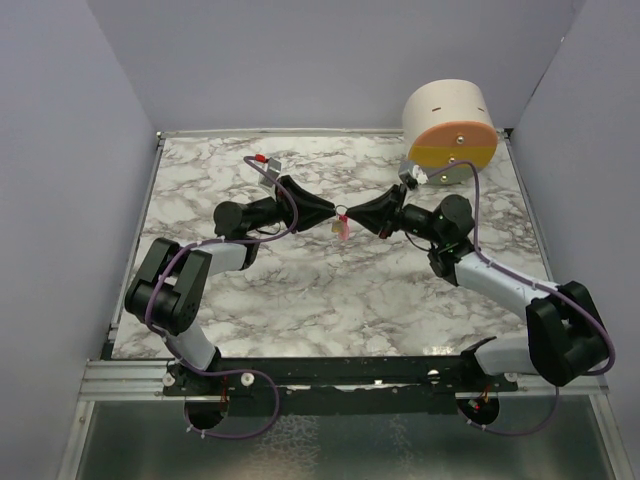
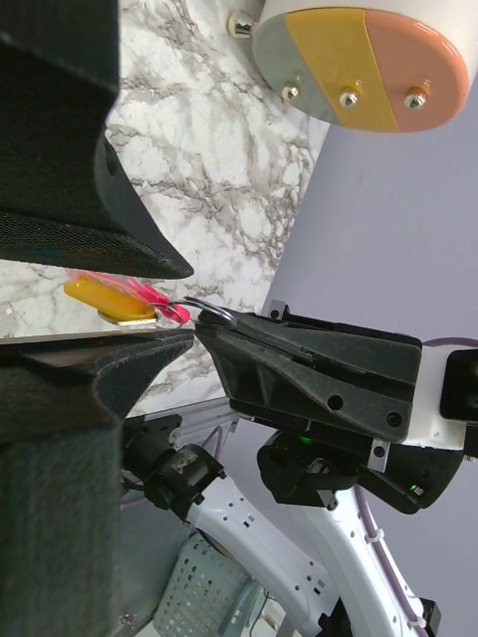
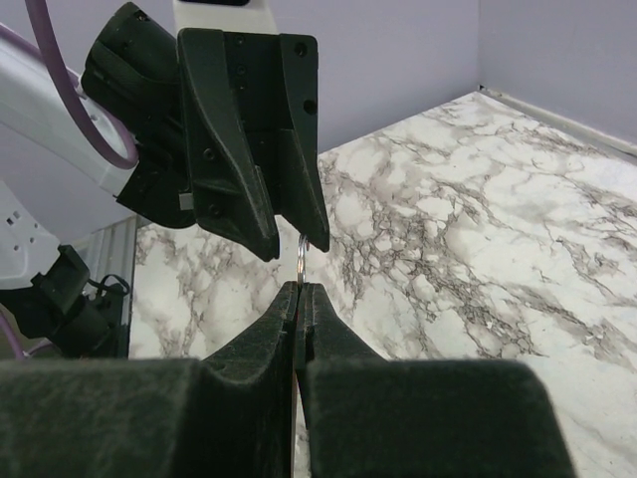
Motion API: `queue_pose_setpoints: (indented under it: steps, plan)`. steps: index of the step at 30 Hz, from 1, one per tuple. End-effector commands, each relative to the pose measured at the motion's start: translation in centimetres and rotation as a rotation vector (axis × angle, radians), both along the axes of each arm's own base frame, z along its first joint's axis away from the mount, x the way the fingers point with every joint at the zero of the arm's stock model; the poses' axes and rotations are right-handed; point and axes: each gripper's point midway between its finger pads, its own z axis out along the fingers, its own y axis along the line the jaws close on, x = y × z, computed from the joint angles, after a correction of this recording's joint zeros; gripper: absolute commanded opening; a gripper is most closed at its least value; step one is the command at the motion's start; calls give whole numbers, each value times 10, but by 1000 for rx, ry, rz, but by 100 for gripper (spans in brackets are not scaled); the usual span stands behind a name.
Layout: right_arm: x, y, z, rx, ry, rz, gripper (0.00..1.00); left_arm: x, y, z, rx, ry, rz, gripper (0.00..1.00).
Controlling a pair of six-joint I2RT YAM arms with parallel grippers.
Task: Put the keys on the keyring
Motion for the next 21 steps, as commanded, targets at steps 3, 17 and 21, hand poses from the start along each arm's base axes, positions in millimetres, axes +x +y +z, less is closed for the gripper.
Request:
queue_pose_setpoints:
  steps: [3, 17, 21]
  plan:
    - [0, 4, 23, 38, -62, 38, 1, -14, 6, 35, -89, -219, 3, 29]
    - [2, 8, 21, 45, -51, 55, 1, -14, 4, 40, -95, -224, -6, 27]
    - [2, 8, 21, 47, -50, 60, 1, -15, 2, 40, -96, -224, -12, 25]
